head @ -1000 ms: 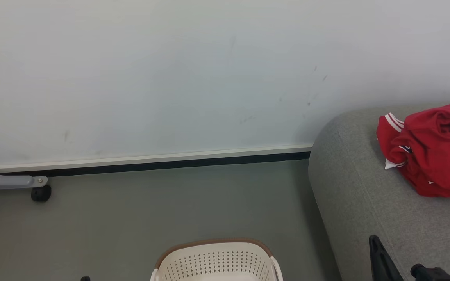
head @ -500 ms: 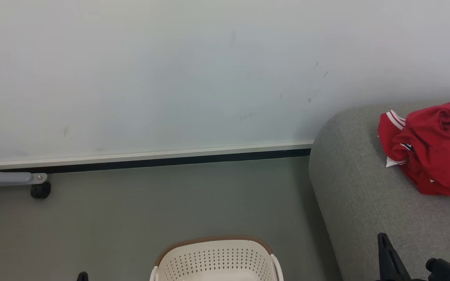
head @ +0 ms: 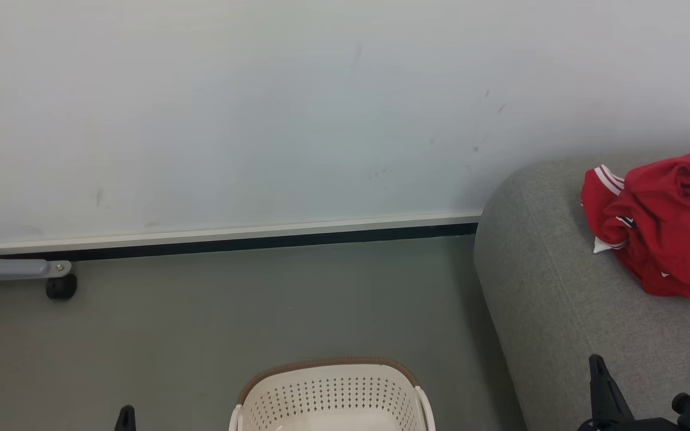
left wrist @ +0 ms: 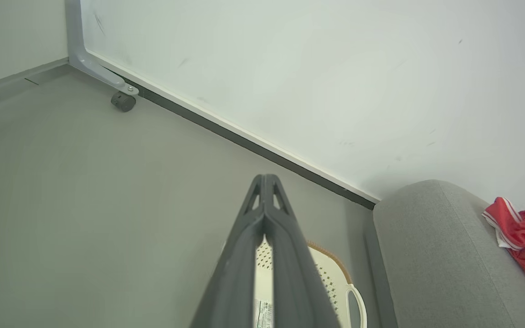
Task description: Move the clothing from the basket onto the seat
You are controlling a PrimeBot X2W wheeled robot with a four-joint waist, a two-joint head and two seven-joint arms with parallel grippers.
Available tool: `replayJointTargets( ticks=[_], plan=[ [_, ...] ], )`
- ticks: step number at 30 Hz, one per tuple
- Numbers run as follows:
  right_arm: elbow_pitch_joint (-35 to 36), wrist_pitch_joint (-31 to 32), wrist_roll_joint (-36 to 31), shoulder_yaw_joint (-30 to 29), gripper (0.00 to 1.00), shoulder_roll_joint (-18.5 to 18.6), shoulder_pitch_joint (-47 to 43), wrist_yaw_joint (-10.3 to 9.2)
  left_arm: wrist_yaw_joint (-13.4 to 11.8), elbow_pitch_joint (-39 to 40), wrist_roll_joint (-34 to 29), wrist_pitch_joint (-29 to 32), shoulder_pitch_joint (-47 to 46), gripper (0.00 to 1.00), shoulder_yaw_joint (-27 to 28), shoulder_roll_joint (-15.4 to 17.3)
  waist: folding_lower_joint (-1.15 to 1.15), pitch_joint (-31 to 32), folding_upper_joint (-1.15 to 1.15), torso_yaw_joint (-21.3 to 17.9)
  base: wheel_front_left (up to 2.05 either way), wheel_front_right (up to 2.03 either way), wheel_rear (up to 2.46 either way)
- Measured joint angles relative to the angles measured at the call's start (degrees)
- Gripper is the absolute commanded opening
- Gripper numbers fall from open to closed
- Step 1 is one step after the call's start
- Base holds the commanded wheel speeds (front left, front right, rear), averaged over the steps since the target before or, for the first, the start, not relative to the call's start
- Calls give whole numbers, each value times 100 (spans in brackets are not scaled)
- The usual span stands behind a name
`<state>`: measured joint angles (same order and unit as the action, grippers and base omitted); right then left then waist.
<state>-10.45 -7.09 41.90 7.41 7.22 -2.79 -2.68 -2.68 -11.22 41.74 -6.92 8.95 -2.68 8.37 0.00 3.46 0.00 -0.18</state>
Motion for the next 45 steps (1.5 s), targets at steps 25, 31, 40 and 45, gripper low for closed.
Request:
replayJointTargets(
  ticks=[25, 31, 40, 45],
  plan=[
    [-225, 461, 1679, -511, 0, -166, 249, 320, 324, -181, 1637, 467, -438, 0, 266, -190, 0, -120, 0, 6, 0, 0, 0],
    [-281, 580, 2072, -633, 0, -197, 294, 379, 398, -237, 2024, 572, -538, 0, 327, -235, 0, -149, 0, 8, 0, 0, 0],
    [-360, 731, 2674, -813, 0, -256, 389, 504, 526, -301, 2661, 736, -691, 0, 423, -314, 0, -192, 0, 10, 0, 0, 0],
    [-396, 813, 3000, -909, 0, -278, 472, 572, 578, -339, 2992, 821, -790, 0, 472, -345, 0, -216, 0, 11, 0, 0, 0]
  ],
)
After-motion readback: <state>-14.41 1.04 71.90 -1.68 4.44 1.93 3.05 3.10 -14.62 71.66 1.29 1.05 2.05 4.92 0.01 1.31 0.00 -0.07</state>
